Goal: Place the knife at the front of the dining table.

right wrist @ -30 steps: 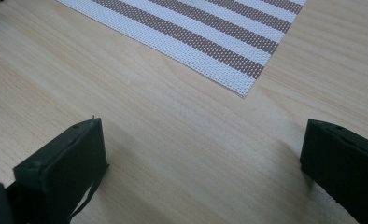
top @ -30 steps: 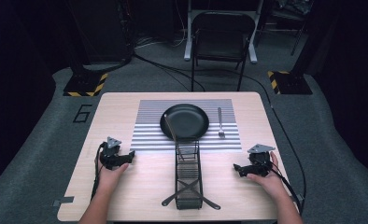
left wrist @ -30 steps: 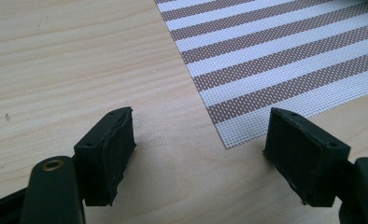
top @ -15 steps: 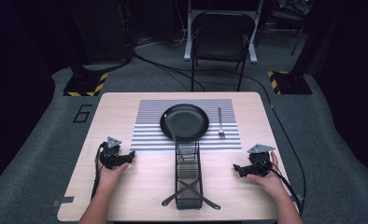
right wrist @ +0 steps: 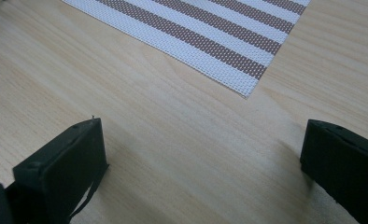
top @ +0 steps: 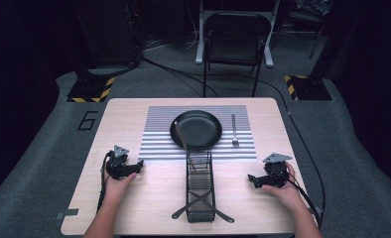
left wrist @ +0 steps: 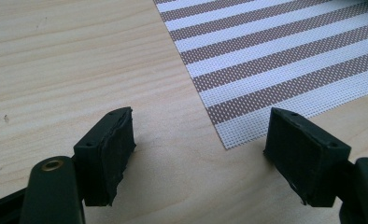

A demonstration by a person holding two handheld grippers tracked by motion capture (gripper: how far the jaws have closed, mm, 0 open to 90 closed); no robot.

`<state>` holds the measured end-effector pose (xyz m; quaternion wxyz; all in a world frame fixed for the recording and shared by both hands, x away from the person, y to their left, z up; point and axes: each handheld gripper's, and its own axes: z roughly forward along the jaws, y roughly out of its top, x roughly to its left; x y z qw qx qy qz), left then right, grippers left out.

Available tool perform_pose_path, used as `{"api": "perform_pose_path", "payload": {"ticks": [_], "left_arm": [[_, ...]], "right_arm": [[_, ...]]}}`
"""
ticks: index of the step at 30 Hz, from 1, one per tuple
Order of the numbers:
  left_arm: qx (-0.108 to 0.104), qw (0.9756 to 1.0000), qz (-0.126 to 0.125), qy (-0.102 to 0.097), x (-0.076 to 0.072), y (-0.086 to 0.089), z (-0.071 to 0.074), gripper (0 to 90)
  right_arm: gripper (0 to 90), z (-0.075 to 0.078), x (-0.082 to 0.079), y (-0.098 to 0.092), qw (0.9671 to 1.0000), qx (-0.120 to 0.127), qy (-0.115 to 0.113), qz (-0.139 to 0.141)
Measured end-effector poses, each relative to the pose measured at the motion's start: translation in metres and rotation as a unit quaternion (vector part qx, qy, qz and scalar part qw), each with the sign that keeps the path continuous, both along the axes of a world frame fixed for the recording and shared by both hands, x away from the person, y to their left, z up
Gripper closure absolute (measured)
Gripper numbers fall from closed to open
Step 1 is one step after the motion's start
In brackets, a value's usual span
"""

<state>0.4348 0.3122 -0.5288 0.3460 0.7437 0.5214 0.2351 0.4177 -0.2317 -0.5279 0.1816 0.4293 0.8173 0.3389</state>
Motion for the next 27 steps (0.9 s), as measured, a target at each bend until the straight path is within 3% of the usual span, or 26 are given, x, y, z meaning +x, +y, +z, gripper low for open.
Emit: {"api": "perform_pose_path", "payload": {"ticks": [7,11,13,18,21,27], "left_arm": [[-0.002,1.0000,0.001,-0.001,0.000,0.000,0.000,24.6],[-0.005,1.0000,-0.001,0.004,-0.001,0.000,0.003,36.9],[-0.015,0.9998,-0.008,0.001,-0.003,-0.005,0.009,37.6],[-0.019,0.9995,-0.023,-0.013,-0.009,-0.012,0.027,39.4],[-0.009,0.9990,-0.015,-0.041,-0.013,-0.017,0.035,39.7],[-0.030,0.9987,-0.033,-0.025,-0.016,-0.021,0.051,45.2]], "right_arm": [[0.0,0.000,0.000,0.000,1.0000,0.001,0.000,0.000],[0.0,0.000,0.000,0.000,1.0000,0.001,0.000,-0.001],[0.0,0.000,0.000,0.000,1.0000,0.001,0.000,-0.001],[0.0,0.000,0.000,0.000,1.0000,0.002,0.000,-0.002],[0.0,0.000,0.000,0.000,1.0000,0.002,0.001,-0.002],[0.0,0.000,0.000,0.000,1.0000,0.002,0.000,-0.001]]}}
